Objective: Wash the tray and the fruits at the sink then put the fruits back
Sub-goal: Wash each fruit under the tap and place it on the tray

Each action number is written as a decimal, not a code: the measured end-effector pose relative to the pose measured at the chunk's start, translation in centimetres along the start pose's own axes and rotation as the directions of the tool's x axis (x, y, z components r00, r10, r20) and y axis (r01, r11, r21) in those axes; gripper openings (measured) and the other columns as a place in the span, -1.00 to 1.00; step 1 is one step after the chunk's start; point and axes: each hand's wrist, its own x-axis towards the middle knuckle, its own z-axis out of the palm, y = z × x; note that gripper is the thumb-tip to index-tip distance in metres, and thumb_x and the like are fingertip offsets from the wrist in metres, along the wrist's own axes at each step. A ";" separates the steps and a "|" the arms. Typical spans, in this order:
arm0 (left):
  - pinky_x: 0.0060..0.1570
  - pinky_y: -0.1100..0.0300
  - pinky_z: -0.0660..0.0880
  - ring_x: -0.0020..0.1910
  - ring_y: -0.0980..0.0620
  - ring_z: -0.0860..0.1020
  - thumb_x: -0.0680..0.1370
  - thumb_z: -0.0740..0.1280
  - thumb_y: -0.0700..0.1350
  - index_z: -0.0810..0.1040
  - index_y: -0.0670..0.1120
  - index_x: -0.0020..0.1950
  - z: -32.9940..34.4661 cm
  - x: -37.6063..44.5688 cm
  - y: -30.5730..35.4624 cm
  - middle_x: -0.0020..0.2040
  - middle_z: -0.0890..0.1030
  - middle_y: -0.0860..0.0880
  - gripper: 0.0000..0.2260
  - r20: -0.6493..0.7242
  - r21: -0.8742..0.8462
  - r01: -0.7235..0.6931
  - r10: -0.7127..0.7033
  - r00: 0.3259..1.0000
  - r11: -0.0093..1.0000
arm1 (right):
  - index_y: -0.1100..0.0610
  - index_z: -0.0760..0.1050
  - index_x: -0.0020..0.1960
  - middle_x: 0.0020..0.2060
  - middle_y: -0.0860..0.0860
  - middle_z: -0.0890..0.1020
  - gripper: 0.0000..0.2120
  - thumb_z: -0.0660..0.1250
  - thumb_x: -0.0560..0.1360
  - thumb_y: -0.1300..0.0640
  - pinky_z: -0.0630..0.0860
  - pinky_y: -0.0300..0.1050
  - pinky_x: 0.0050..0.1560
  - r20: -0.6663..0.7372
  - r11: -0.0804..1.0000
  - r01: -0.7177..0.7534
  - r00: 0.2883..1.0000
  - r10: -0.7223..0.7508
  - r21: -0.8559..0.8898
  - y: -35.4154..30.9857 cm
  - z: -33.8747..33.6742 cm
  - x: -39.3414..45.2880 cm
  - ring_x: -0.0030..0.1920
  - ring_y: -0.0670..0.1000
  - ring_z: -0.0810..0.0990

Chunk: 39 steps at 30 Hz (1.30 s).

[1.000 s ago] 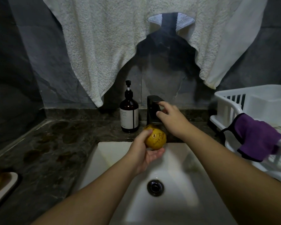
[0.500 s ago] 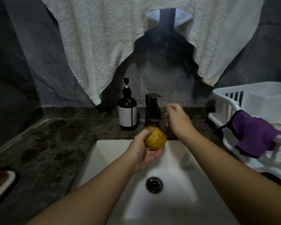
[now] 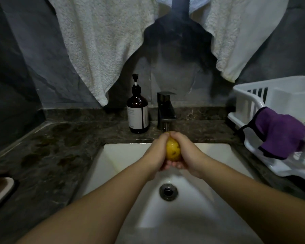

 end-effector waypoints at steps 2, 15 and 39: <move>-0.25 0.13 0.53 -0.28 -0.07 0.62 0.66 0.03 0.37 0.50 -0.08 0.32 -0.1 0.6 -0.2 -0.16 0.66 -0.17 -0.41 -0.070 0.023 -0.036 0.038 0.997 0.999 | 0.09 0.39 0.39 -0.33 0.19 0.61 -0.38 0.15 0.58 -0.38 0.38 -0.22 -0.50 0.033 1.000 -0.017 0.999 0.017 0.006 0.5 -0.1 0.0 -0.44 0.05 0.57; -0.21 0.13 0.51 -0.21 -0.04 0.61 0.62 -0.04 0.46 0.55 -0.06 0.25 0.4 0.7 0.2 -0.09 0.67 -0.15 -0.32 -0.028 0.094 -0.013 0.016 0.999 0.995 | -0.20 0.43 0.15 -0.13 0.13 0.64 -0.69 0.14 0.59 -0.37 0.40 -0.21 -0.49 -0.065 0.986 0.148 0.986 -0.153 -0.074 0.9 -0.3 0.3 -0.37 0.03 0.63; -0.27 0.15 0.48 -0.20 -0.03 0.61 0.59 0.01 0.50 0.57 -0.12 0.23 0.3 1.2 0.2 -0.05 0.63 -0.17 -0.26 0.040 0.046 0.056 -0.057 0.998 0.997 | -0.21 0.32 0.29 -0.06 0.18 0.68 -0.63 0.09 0.59 -0.38 0.41 -0.22 -0.49 -0.022 0.968 0.133 0.990 -0.141 -0.213 1.2 -0.7 1.3 -0.42 0.03 0.64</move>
